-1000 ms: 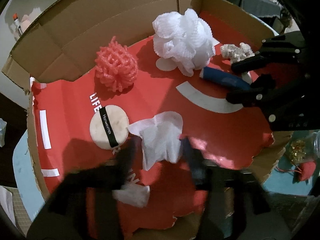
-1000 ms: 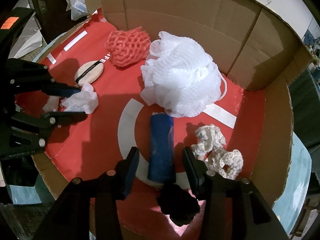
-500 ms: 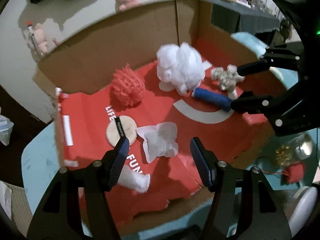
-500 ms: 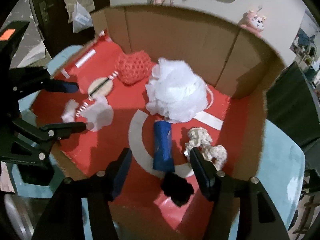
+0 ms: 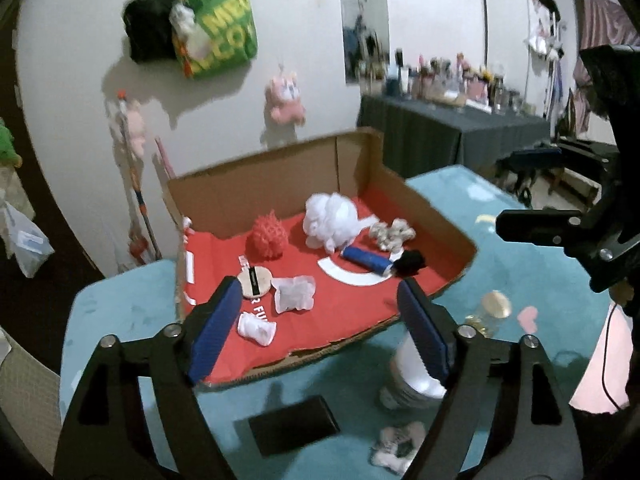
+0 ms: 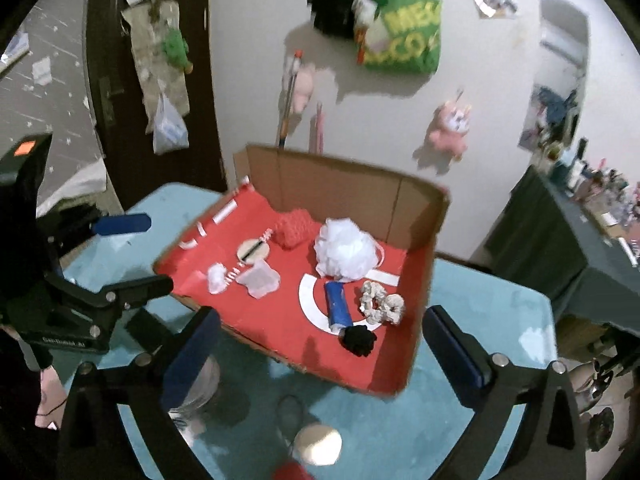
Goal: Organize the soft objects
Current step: 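Withdraw both tools from the box back over the table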
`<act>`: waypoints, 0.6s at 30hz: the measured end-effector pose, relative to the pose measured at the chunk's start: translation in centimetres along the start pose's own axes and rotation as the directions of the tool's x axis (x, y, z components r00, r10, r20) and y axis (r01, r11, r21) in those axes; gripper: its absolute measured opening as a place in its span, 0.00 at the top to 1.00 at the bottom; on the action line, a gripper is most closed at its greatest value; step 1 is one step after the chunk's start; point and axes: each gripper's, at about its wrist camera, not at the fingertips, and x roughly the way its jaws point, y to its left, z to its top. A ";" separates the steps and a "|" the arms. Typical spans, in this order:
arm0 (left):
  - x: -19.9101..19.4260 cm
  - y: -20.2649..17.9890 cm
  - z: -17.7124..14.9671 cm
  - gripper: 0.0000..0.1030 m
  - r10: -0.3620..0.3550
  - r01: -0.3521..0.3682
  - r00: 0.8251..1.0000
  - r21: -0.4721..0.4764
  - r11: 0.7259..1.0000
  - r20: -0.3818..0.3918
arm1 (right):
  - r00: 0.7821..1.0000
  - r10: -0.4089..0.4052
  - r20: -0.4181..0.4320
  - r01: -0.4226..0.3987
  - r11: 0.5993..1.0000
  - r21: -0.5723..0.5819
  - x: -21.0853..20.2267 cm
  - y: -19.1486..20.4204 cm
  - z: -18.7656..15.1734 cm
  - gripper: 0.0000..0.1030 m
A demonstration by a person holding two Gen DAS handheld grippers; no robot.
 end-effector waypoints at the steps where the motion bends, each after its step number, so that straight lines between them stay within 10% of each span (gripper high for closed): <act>1: -1.0 -0.3 -0.3 0.20 0.011 -0.011 1.000 -0.002 1.000 0.026 | 1.000 -0.002 0.020 0.002 1.000 0.003 -1.0 0.4 -0.4 0.00; 10: -9.7 -3.8 -5.8 0.06 0.107 -0.086 0.958 -0.086 0.993 0.268 | 0.963 -0.137 0.232 0.124 0.990 0.069 -9.5 4.3 -6.6 0.00; 18: -11.5 -5.9 -10.2 0.05 0.159 -0.117 0.944 -0.154 0.981 0.290 | 0.907 -0.241 0.346 0.220 0.971 0.098 -12.2 7.9 -12.4 0.00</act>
